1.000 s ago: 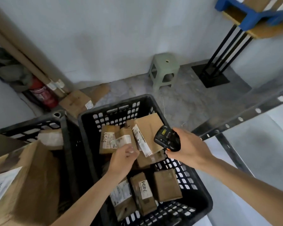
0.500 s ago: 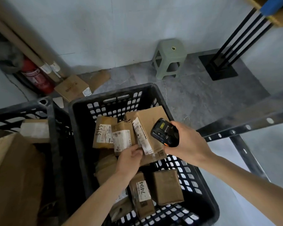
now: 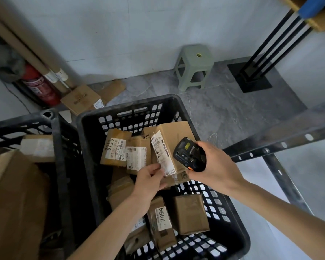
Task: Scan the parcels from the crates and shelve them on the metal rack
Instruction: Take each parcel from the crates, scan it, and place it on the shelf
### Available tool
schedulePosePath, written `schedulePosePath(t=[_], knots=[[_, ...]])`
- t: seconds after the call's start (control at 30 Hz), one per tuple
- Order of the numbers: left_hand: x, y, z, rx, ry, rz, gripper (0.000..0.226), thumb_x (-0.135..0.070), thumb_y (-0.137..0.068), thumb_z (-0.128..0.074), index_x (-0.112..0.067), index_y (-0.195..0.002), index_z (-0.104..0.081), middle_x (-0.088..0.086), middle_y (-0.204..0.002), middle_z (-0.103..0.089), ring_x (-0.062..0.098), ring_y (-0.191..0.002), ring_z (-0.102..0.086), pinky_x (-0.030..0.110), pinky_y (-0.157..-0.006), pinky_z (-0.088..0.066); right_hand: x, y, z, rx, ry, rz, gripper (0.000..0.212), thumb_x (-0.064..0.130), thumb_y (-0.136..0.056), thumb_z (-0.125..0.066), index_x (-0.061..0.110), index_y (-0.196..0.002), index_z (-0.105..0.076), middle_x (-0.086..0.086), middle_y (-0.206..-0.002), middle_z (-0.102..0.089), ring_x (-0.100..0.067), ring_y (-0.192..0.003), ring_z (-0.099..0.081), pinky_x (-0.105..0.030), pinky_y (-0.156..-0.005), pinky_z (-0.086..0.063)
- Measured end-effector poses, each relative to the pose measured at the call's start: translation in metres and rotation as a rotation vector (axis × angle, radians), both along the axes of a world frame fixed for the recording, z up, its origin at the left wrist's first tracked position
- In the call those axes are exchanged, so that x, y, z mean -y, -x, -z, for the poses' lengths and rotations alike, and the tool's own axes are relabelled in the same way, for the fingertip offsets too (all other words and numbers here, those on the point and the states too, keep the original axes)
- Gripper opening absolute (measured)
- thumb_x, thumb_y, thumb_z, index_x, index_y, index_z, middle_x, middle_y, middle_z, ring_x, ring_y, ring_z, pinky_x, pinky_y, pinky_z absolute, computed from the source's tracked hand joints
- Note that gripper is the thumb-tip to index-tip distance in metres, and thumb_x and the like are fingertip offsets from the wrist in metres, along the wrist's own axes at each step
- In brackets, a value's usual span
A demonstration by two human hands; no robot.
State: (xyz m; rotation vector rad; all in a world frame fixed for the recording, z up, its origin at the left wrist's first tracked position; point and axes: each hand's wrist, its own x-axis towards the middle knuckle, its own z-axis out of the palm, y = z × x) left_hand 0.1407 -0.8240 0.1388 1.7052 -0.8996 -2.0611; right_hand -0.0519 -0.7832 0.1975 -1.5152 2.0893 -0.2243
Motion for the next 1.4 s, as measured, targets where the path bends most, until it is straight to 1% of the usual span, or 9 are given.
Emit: schedulePosePath(t=[0.27,0.47,0.63,0.73,0.9,1.03,1.2,1.3,1.4], knots=[[-0.005,-0.011,-0.006,-0.019,0.06,-0.015,0.028,-0.01,-0.097,-0.065,-0.021,-0.123,-0.063,-0.003,-0.111,-0.07,0.012,-0.102,-0.068,0.03,-0.086,-0.059,-0.012,-0.005,-0.007,0.115,-0.029,0.068,0.071,0.051,-0.07,-0.081,0.041,-0.133,-0.051,0.024,-0.106,-0.067,-0.001,-0.099,-0.065,-0.036,-0.087,-0.059],[-0.013,-0.021,-0.008,-0.147,0.033,-0.068,0.022,-0.004,-0.094,-0.068,-0.008,-0.113,-0.057,0.005,-0.114,-0.075,0.018,-0.106,-0.073,0.042,-0.094,-0.06,-0.018,-0.012,-0.016,0.236,-0.069,0.12,0.07,0.038,-0.073,-0.087,0.039,-0.131,-0.05,0.023,-0.105,-0.067,0.006,-0.098,-0.064,-0.015,-0.081,-0.05],[-0.018,-0.031,-0.026,-0.192,0.134,-0.036,0.04,-0.012,-0.09,-0.075,-0.031,-0.122,-0.061,-0.008,-0.113,-0.074,0.011,-0.104,-0.073,0.035,-0.092,-0.06,-0.023,-0.014,-0.034,0.282,-0.073,0.163,0.071,0.032,-0.073,-0.086,0.035,-0.134,-0.051,0.02,-0.107,-0.068,0.004,-0.099,-0.064,-0.02,-0.085,-0.052],[-0.02,-0.037,-0.044,-0.241,0.16,-0.001,0.051,-0.022,-0.087,-0.077,-0.035,-0.133,-0.059,-0.011,-0.117,-0.073,0.012,-0.109,-0.071,0.043,-0.1,-0.056,-0.028,-0.016,-0.05,0.314,-0.072,0.178,0.067,0.028,-0.077,-0.085,0.034,-0.134,-0.051,0.018,-0.11,-0.068,0.002,-0.102,-0.064,-0.017,-0.082,-0.05],[-0.022,-0.043,-0.078,-0.358,0.123,0.025,0.055,-0.029,-0.081,-0.081,-0.034,-0.13,-0.056,-0.002,-0.124,-0.072,0.021,-0.116,-0.069,0.058,-0.107,-0.047,-0.043,-0.018,-0.083,0.346,-0.032,0.208,0.054,0.023,-0.08,-0.083,0.039,-0.123,-0.054,0.019,-0.107,-0.069,0.008,-0.098,-0.062,-0.012,-0.076,-0.044],[-0.035,-0.043,-0.11,-0.424,0.15,0.054,0.054,-0.025,-0.086,-0.076,-0.034,-0.133,-0.051,0.0,-0.125,-0.072,0.025,-0.114,-0.07,0.06,-0.108,-0.044,-0.063,-0.021,-0.113,0.35,0.015,0.226,0.055,0.03,-0.079,-0.085,0.04,-0.124,-0.055,0.023,-0.109,-0.07,0.008,-0.102,-0.063,-0.02,-0.087,-0.05],[-0.062,-0.043,-0.154,-0.461,0.227,0.136,0.055,-0.027,-0.088,-0.076,-0.035,-0.134,-0.046,-0.002,-0.123,-0.073,0.023,-0.11,-0.072,0.063,-0.109,-0.041,-0.103,-0.027,-0.157,0.376,0.091,0.266,0.047,0.035,-0.077,-0.083,0.044,-0.115,-0.057,0.032,-0.101,-0.069,0.019,-0.097,-0.059,-0.011,-0.078,-0.044],[-0.079,-0.041,-0.177,-0.516,0.227,0.215,0.06,-0.033,-0.083,-0.077,-0.04,-0.133,-0.043,0.0,-0.128,-0.071,0.028,-0.117,-0.068,0.064,-0.111,-0.037,-0.134,-0.032,-0.18,0.377,0.124,0.319,0.057,0.055,-0.063,-0.079,0.045,-0.114,-0.057,0.031,-0.098,-0.069,0.013,-0.096,-0.063,-0.018,-0.08,-0.046],[-0.097,-0.042,-0.195,-0.551,0.24,0.305,0.058,-0.038,-0.08,-0.078,-0.044,-0.128,-0.045,0.003,-0.13,-0.07,0.031,-0.122,-0.065,0.064,-0.113,-0.035,-0.17,-0.036,-0.203,0.37,0.133,0.354,0.037,0.024,-0.08,-0.076,0.037,-0.111,-0.06,0.026,-0.097,-0.071,0.007,-0.092,-0.066,-0.02,-0.079,-0.047]])
